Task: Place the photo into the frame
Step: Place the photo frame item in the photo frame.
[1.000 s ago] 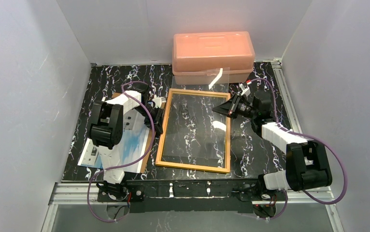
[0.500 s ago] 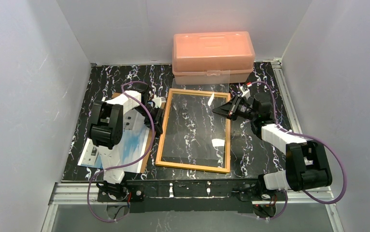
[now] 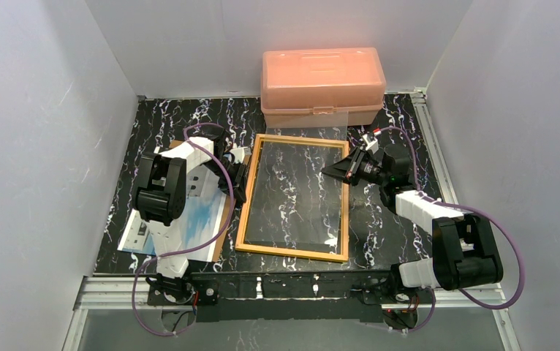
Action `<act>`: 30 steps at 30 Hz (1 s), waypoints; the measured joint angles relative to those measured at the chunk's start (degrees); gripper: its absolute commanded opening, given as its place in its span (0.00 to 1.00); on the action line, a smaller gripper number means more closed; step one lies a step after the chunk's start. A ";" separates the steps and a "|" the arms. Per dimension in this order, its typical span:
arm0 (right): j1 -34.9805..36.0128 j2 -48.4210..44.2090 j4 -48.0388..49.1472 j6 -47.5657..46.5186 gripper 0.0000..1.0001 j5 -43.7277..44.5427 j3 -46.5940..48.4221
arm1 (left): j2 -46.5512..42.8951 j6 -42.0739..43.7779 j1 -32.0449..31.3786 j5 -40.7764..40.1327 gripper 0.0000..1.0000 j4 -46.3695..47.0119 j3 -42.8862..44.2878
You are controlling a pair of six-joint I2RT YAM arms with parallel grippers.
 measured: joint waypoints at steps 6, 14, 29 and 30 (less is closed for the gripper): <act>0.09 0.00 0.11 -0.02 0.01 0.09 -0.96 | 0.00 -0.04 0.04 0.02 0.08 -0.02 0.00; 0.26 0.00 0.07 -0.02 0.01 0.68 -2.58 | 0.02 -0.17 0.09 0.09 0.08 -0.11 0.00; 0.66 0.00 -0.04 -0.59 0.01 1.16 -2.69 | 0.00 -0.15 0.09 0.20 0.06 -0.20 0.00; 0.66 0.00 -0.07 -0.70 0.01 1.14 -2.69 | 0.00 -0.15 0.11 0.20 0.06 -0.20 0.00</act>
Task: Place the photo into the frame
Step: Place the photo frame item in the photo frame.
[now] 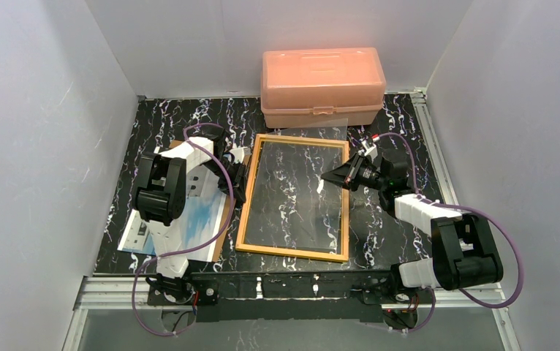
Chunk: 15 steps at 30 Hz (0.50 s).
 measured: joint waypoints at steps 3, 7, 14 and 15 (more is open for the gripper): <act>-0.02 0.37 -0.07 -1.07 0.01 -0.04 0.02 | 0.00 0.00 0.04 0.00 0.06 -0.04 0.00; -0.02 2.01 -0.28 -2.38 0.01 0.00 0.22 | 0.00 0.04 0.09 0.04 0.06 -0.13 0.00; -0.02 5.25 -2.05 -4.70 0.01 -0.11 2.08 | 0.00 0.24 0.09 0.11 0.05 -0.24 0.00; -0.02 5.68 -2.21 -4.98 0.01 -0.13 2.40 | 0.02 0.24 0.09 0.11 0.05 -0.26 0.00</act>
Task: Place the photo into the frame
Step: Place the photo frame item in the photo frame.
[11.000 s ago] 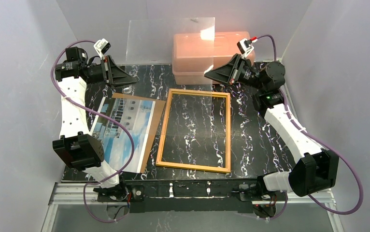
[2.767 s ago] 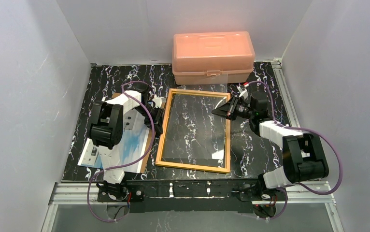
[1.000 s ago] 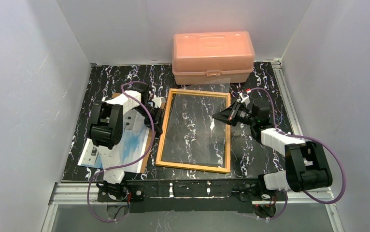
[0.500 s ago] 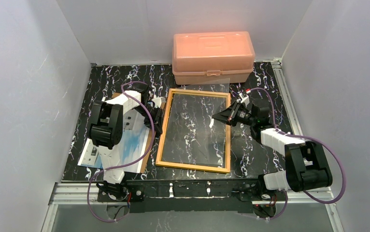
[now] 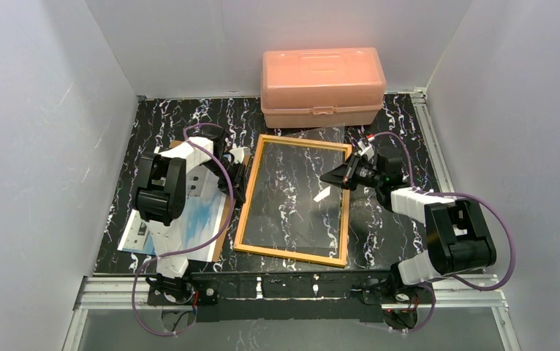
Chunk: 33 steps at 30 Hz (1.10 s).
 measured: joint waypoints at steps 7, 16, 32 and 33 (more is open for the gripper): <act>0.00 1.66 -0.22 -0.90 0.01 -0.02 0.42 | -0.02 0.17 0.00 0.02 0.05 -0.02 0.00; -0.17 2.47 -0.20 -0.96 0.01 -0.13 0.68 | -0.02 0.26 0.02 0.09 0.04 -0.04 0.00; 0.09 2.54 -13.00 -10.19 0.32 2.69 5.51 | -0.02 0.48 0.02 0.20 0.02 -0.22 0.00; 0.13 2.54 -13.92 -10.64 0.36 2.99 5.68 | -0.02 0.48 0.02 0.20 0.02 -0.22 0.00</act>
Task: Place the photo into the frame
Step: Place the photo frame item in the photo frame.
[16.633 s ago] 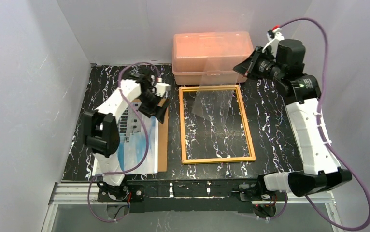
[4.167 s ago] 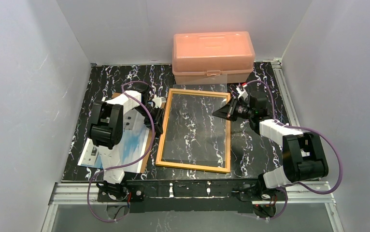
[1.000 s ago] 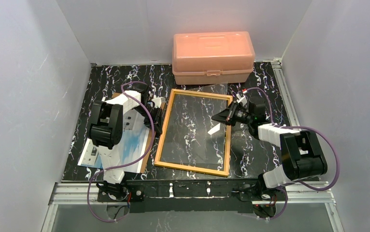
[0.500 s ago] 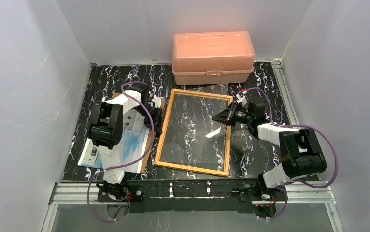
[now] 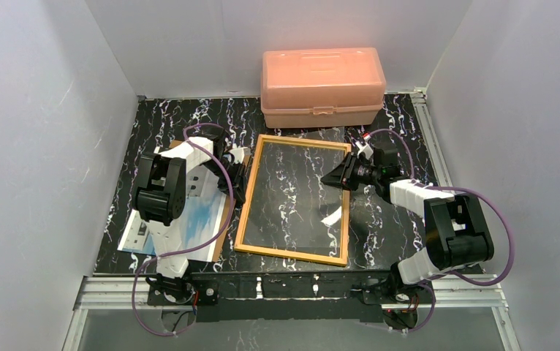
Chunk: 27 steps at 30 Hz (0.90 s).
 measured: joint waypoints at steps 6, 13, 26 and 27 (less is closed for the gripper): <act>0.33 0.00 -4.94 -3.02 0.57 2.19 0.74 | 0.00 0.11 0.00 0.00 0.02 -0.02 0.02; 0.70 -0.02 -11.76 -7.56 0.73 5.62 3.17 | 0.00 0.13 0.00 0.00 0.01 -0.13 0.04; 0.81 -0.02 -22.23 -14.23 0.81 11.50 6.34 | 0.00 0.15 0.02 0.00 0.00 -0.22 0.07; 0.81 -0.02 -23.10 -14.60 0.81 12.00 6.54 | 0.00 0.15 0.02 0.00 0.00 -0.22 0.07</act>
